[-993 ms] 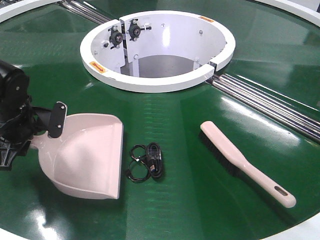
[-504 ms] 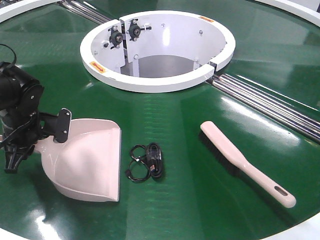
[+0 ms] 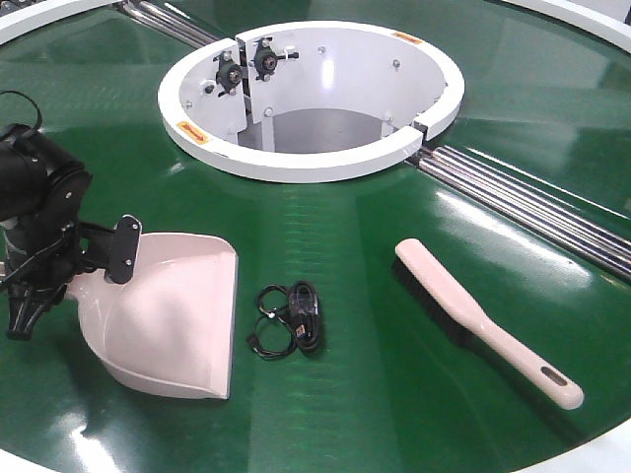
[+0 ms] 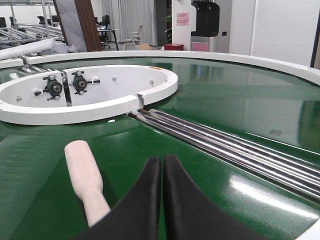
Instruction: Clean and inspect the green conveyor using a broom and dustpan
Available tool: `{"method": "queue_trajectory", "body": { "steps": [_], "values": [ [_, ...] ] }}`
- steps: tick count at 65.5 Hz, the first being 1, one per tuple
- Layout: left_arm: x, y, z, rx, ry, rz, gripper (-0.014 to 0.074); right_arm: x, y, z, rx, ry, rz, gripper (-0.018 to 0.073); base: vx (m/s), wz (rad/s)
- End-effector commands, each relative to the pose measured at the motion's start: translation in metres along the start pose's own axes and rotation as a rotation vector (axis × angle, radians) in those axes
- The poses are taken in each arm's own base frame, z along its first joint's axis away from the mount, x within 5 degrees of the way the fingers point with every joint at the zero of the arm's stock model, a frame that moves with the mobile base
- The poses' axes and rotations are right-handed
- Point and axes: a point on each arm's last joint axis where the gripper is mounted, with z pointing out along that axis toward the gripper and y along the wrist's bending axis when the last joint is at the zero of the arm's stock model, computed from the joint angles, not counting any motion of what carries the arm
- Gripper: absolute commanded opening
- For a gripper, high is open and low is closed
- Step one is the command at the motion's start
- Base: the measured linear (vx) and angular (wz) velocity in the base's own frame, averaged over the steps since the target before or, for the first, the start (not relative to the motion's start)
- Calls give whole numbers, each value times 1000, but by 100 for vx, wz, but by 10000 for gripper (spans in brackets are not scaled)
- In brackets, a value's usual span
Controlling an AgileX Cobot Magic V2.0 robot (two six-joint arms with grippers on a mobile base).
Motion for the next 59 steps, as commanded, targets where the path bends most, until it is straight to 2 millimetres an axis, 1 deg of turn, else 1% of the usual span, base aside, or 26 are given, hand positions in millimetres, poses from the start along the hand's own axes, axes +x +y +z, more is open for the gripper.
{"method": "queue_trajectory", "body": {
  "steps": [1,28,59],
  "values": [
    [9,5,-23,-80,14,-33,-8,-6,0,-1,6,-83,-9,-8,0,0],
    [7,1,-22,-43,-14,-79,-8,-6,0,-1,6,-82,-9,-8,0,0],
    [7,1,-22,-43,-15,-79,-8,-6,0,-1,6,-82,-9,-8,0,0]
  ]
}}
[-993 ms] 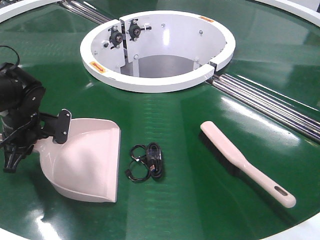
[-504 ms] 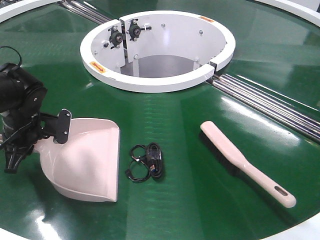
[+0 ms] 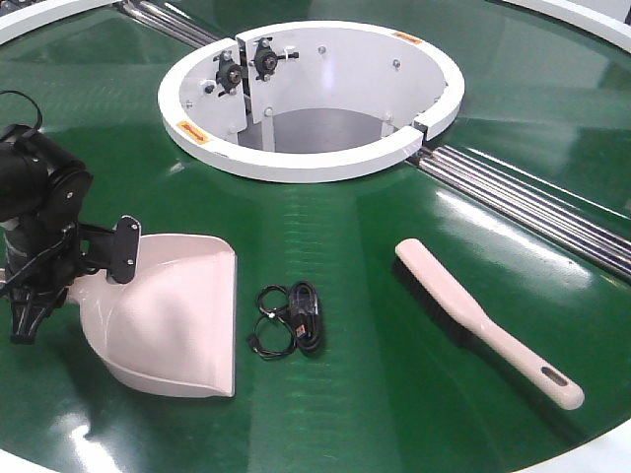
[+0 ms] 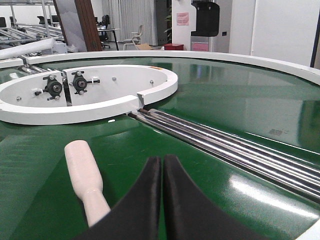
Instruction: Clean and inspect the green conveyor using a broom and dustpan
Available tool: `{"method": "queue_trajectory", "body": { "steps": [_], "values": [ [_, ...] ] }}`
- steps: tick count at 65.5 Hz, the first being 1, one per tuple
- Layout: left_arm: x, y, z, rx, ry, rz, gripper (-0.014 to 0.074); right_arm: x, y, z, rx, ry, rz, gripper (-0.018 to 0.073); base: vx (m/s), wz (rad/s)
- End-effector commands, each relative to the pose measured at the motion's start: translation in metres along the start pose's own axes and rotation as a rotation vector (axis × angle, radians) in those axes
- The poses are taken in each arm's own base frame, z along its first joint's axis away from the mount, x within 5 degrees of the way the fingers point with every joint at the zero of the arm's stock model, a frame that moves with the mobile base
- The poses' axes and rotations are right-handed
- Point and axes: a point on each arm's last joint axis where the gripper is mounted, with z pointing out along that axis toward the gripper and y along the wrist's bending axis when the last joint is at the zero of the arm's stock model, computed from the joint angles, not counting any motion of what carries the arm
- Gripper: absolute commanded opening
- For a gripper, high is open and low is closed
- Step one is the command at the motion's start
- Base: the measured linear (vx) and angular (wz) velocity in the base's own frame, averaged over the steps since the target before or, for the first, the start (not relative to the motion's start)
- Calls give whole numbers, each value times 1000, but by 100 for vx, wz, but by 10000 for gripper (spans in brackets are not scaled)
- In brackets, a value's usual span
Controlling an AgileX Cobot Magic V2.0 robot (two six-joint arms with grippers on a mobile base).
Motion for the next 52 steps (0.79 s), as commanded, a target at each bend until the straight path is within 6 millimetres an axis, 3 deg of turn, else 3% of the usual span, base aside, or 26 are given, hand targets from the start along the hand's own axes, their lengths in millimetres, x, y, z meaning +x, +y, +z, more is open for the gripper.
{"method": "queue_trajectory", "body": {
  "steps": [1,43,52],
  "values": [
    [8,4,-22,-69,-11,-37,-8,-6,0,-1,6,-82,-9,-8,0,0],
    [8,4,-22,-69,-11,-37,-6,-6,0,-1,6,-84,-10,-8,0,0],
    [8,4,-22,-69,-11,-37,-6,-19,0,-3,5,-216,-51,-8,0,0]
  ]
}}
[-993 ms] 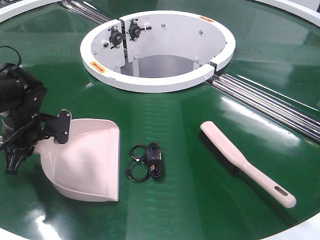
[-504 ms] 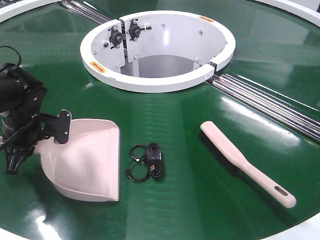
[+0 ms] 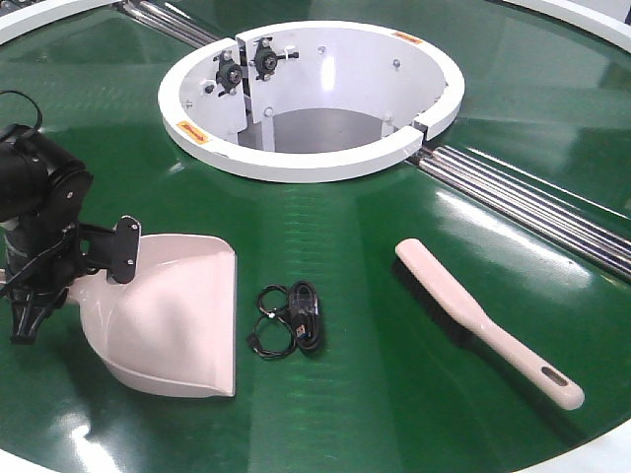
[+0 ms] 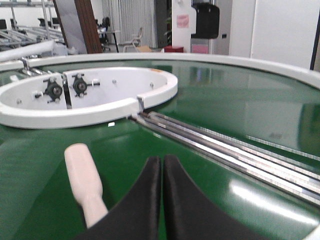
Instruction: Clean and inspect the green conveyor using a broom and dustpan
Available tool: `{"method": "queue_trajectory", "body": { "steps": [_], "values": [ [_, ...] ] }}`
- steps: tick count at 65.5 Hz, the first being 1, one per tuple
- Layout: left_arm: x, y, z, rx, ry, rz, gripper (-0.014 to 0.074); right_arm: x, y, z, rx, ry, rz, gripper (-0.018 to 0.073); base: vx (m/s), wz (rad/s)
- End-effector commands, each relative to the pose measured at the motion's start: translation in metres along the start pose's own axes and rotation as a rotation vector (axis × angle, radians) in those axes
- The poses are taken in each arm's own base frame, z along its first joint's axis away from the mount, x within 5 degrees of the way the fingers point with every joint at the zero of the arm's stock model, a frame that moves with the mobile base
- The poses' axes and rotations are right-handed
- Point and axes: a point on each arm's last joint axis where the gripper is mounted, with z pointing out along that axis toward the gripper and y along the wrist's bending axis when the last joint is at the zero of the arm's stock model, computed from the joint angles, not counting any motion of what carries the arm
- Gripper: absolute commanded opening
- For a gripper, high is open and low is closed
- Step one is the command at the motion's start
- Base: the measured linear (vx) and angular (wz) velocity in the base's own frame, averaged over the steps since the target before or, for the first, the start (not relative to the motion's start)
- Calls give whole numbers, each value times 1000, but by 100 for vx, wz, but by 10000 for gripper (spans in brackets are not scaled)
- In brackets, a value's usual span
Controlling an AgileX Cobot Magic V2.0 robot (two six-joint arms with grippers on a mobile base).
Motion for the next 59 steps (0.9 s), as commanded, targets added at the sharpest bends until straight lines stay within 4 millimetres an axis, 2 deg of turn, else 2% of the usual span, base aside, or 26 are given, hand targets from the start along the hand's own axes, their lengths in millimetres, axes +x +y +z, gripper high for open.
{"method": "queue_trajectory", "body": {
  "steps": [1,9,16,23,30,40,49,59],
  "values": [
    [8,4,-22,-72,-10,-33,-6,-17,0,-2,7,-189,-48,-8,0,0],
    [8,4,-22,-72,-10,-33,-6,-42,0,-5,7,-253,-35,-8,0,0],
    [8,4,-22,-72,-10,-33,-6,-72,-1,0,7,-181,-5,-8,0,0],
    [8,4,-22,-72,-10,-33,-6,-98,-1,15,10,-43,-6,-8,0,0],
    [8,4,-22,-72,-10,-33,-6,-113,-2,38,10,118,12,-8,0,0],
    [8,4,-22,-72,-10,-33,-6,-118,1,67,-9,334,100,-8,0,0],
    [8,4,-22,-72,-10,-33,-6,-112,2,85,-14,416,117,-8,0,0],
    [8,4,-22,-72,-10,-33,-6,-107,1,100,-21,529,45,6,0,0]
  ]
}}
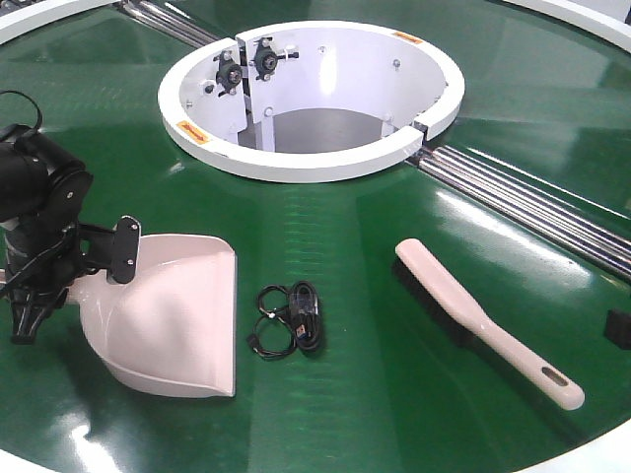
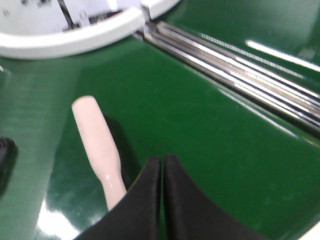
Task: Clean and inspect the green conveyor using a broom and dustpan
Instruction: 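Lower the right gripper onto the pink brush handle and grasp it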
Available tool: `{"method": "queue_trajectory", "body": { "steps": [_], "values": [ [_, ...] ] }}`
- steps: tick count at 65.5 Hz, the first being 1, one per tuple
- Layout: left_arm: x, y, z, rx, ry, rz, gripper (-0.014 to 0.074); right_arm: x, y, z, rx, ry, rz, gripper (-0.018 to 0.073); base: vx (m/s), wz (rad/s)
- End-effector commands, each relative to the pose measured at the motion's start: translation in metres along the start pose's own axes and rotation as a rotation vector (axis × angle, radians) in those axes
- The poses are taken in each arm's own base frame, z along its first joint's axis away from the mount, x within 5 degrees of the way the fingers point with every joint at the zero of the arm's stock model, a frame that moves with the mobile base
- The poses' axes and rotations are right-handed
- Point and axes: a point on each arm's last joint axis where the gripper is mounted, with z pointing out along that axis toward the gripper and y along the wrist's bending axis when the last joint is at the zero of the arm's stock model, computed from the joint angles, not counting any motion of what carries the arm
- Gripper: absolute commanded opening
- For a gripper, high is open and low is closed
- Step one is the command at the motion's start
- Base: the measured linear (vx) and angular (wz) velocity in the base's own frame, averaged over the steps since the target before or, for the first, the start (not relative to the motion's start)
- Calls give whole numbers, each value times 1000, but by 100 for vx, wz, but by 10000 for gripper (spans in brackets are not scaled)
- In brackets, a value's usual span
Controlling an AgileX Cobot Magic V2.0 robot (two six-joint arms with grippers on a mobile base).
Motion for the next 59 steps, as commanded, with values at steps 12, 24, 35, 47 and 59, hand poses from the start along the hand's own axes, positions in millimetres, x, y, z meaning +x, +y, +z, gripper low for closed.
{"method": "queue_trajectory", "body": {
  "steps": [12,24,35,47,59],
  "values": [
    [8,4,-22,-73,-11,-32,-6,-41,2,15,-2,172,-99,144,0,0],
    [8,4,-22,-73,-11,-32,-6,-65,7,33,-37,255,-152,384,0,0],
    [8,4,-22,-73,-11,-32,-6,-71,29,52,-99,337,-290,558,0,0],
    [8,4,-22,-73,-11,-32,-6,-68,55,77,-127,464,-422,605,0,0],
    [8,4,-22,-73,-11,-32,-6,-57,62,111,-128,679,-444,580,0,0]
  ]
}}
